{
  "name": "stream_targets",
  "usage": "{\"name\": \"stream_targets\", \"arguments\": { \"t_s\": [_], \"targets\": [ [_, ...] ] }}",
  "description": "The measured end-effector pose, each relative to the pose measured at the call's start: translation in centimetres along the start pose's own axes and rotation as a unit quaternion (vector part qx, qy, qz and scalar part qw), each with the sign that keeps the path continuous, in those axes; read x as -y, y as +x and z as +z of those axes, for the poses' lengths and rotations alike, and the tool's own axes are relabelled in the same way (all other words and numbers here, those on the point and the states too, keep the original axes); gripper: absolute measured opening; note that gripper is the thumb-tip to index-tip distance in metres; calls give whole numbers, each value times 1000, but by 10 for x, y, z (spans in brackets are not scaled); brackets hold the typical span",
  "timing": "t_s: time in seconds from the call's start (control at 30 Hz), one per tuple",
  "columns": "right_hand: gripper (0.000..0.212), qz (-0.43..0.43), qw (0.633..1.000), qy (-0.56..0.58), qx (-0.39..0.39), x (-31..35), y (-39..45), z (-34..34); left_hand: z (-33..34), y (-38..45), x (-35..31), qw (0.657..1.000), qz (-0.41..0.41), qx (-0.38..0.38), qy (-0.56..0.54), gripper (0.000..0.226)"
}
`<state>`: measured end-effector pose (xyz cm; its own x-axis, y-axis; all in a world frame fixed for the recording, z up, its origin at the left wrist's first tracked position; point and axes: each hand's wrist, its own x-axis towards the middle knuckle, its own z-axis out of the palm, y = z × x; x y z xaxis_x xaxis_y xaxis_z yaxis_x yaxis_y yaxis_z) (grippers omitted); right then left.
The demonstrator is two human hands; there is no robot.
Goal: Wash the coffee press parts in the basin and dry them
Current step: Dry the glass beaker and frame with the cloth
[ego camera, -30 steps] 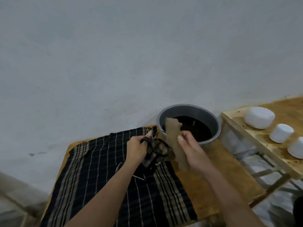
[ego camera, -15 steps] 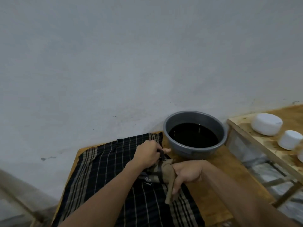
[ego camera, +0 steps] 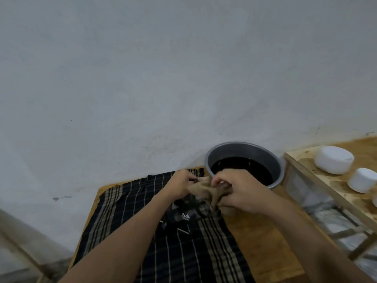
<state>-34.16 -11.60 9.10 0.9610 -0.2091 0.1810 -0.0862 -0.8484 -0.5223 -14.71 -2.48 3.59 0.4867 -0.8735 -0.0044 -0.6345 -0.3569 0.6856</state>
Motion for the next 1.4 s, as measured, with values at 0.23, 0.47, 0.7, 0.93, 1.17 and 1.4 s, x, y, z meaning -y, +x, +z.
{"name": "stream_targets", "arguments": {
  "t_s": [0.23, 0.47, 0.7, 0.93, 1.17, 1.4],
  "targets": [
    [10, 49, 976, -71, -200, 5, 1, 12, -2, 1, -3, 990, -12, -31, -135, 39],
    [27, -44, 987, -40, 152, 9, 4, 3, -2, 3, 21, 993, -13, -22, -114, 37],
    [33, -158, 937, -239, 202, 3, 27, 24, -6, 6, 7, 999, -20, 16, -47, 31],
    [36, 61, 927, 254, 267, -4, 43, 67, -9, 11, -22, 987, 33, 75, 140, 37],
    [19, -97, 985, 67, 125, 2, 35, 56, -20, 5, -3, 996, 22, 68, 54, 45],
    [32, -85, 975, 1, 207, -4, 41, 71, -23, 4, -23, 993, 21, 78, 83, 37]
  ]
}}
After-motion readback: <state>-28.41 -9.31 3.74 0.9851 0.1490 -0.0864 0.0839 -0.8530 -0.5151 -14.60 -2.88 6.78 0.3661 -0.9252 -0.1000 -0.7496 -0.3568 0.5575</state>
